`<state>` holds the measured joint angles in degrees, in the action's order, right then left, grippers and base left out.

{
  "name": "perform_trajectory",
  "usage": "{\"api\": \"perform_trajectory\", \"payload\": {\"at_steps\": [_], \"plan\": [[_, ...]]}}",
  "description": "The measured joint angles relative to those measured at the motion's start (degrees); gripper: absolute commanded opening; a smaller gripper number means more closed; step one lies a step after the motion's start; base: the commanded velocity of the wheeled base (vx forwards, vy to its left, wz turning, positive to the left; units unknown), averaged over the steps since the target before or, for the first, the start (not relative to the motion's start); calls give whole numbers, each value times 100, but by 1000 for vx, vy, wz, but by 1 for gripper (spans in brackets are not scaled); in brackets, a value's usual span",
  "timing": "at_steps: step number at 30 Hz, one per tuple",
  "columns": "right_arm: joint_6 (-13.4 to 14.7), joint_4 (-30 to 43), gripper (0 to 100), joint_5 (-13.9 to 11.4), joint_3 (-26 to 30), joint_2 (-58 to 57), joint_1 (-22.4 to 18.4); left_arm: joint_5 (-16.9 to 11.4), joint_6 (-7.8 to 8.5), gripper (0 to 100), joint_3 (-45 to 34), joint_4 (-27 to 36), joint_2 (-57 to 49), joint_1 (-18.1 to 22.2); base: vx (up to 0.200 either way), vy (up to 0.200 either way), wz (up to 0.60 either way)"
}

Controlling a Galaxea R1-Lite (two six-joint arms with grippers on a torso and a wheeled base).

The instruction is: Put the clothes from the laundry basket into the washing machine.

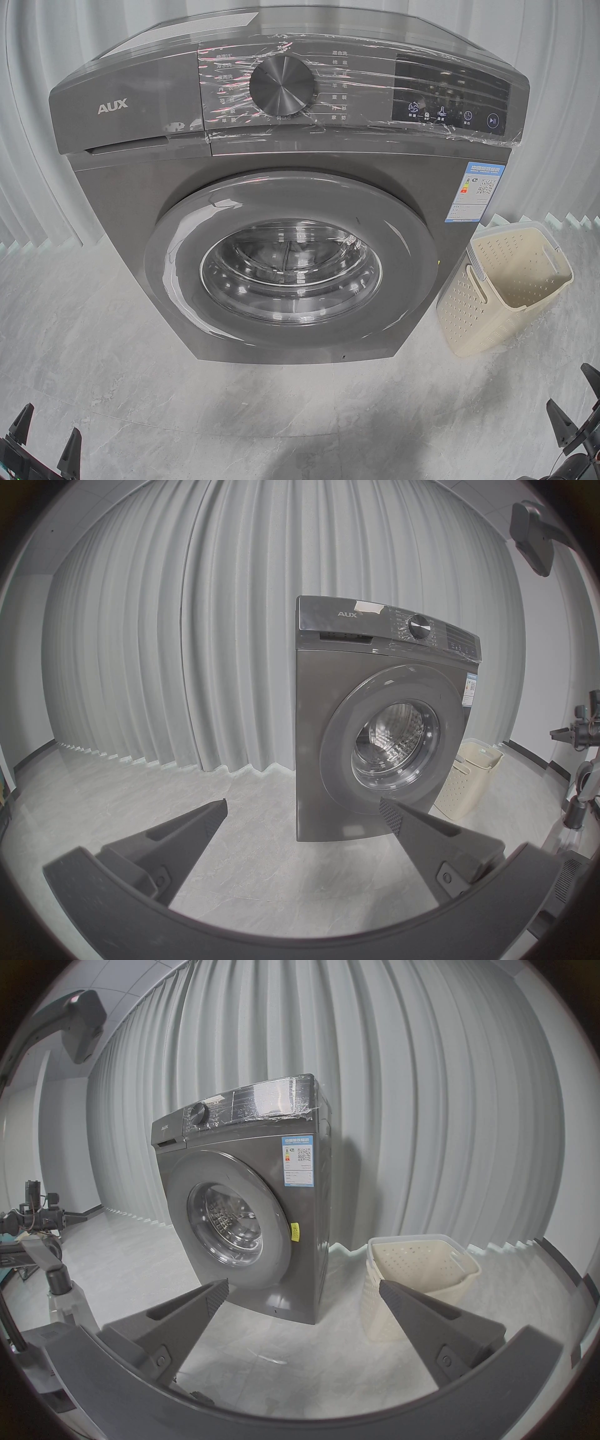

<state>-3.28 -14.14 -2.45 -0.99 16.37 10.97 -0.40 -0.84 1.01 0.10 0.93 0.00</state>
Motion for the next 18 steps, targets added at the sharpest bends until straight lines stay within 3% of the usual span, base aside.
{"api": "perform_trajectory", "payload": {"at_steps": [7, 11, 14, 18], "plan": [[60, 333, 100, 111, 0, -920, -517, 9, -33, 100, 0, 0, 0, 0, 0, 0, 0], [44, 728, 100, -116, 0, -1202, -970, 13, -39, 100, 0, 0, 0, 0, 0, 0, 0], [121, 1114, 100, -219, 0, -1363, -1081, 13, -61, 100, 0, 0, 0, 0, 0, 0, 0], [183, 1343, 100, 123, 0, -1480, -1115, 18, -90, 100, 0, 0, 0, 0, 0, 0, 0]]}}
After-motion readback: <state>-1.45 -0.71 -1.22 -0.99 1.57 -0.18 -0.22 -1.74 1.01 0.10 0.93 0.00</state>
